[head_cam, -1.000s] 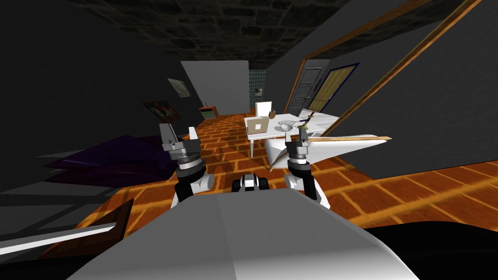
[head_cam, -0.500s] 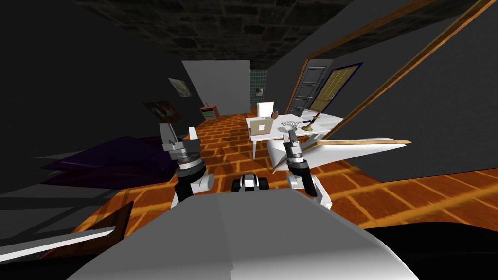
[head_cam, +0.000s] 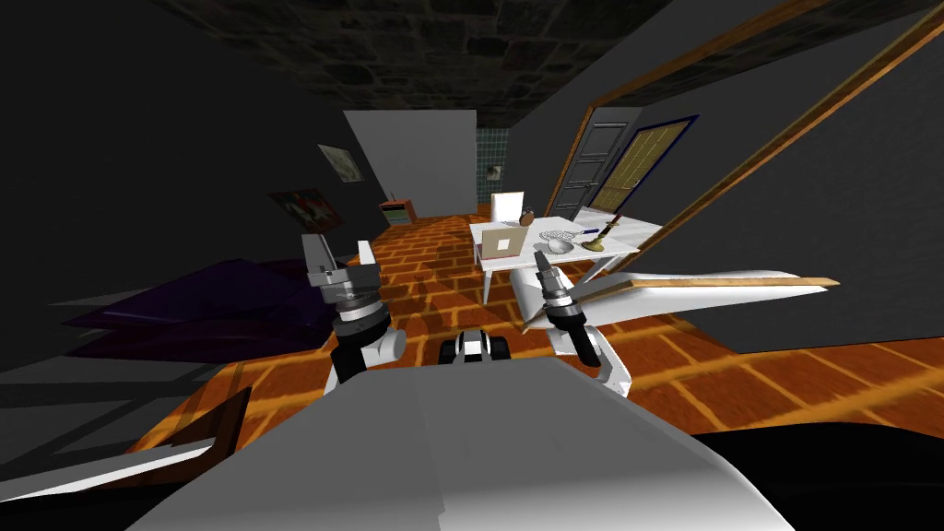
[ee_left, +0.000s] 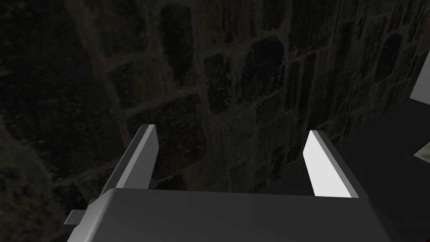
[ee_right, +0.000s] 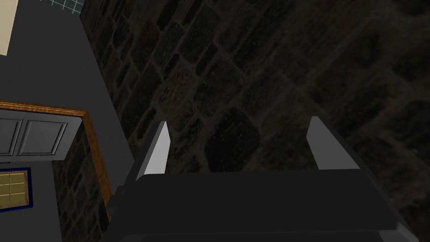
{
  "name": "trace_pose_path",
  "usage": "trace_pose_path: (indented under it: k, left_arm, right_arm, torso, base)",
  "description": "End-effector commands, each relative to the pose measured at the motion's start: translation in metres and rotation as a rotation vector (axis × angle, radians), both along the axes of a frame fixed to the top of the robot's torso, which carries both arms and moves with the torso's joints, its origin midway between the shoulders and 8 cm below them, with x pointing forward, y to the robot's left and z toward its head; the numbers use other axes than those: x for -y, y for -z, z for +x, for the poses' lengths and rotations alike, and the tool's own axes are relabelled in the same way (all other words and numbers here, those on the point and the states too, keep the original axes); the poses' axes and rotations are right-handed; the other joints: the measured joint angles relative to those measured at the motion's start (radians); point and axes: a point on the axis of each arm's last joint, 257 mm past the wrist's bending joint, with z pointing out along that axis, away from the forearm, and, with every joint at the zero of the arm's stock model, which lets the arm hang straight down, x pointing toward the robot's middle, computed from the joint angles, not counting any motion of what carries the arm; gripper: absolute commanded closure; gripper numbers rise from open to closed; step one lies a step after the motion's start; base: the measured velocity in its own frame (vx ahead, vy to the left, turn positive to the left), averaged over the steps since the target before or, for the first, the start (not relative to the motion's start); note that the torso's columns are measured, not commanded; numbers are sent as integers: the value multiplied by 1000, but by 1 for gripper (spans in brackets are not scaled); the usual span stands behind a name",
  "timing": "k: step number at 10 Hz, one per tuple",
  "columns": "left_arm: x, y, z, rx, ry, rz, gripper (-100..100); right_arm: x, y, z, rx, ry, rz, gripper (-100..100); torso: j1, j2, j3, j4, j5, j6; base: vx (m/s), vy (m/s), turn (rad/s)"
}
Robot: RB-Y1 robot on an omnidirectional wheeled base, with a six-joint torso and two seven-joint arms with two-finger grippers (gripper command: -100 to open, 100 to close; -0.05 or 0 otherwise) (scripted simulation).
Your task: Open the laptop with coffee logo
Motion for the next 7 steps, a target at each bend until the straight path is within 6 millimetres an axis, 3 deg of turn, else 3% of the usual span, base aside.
trace_pose_path:
  k: [1, 7]
  left_arm:
    - [0, 0, 0, 0, 0, 0, 0]
    - [0, 0, 0, 0, 0, 0, 0]
  right_arm:
    - [2, 16, 11, -28, 68, -163, -100]
    - [12, 45, 31, -68, 188, -462, -100]
  torso:
    - [3, -3, -2, -1, 1, 0]
    - [1, -3, -2, -1, 0, 0]
  base:
    - [117, 135, 12]
    - [85, 83, 10]
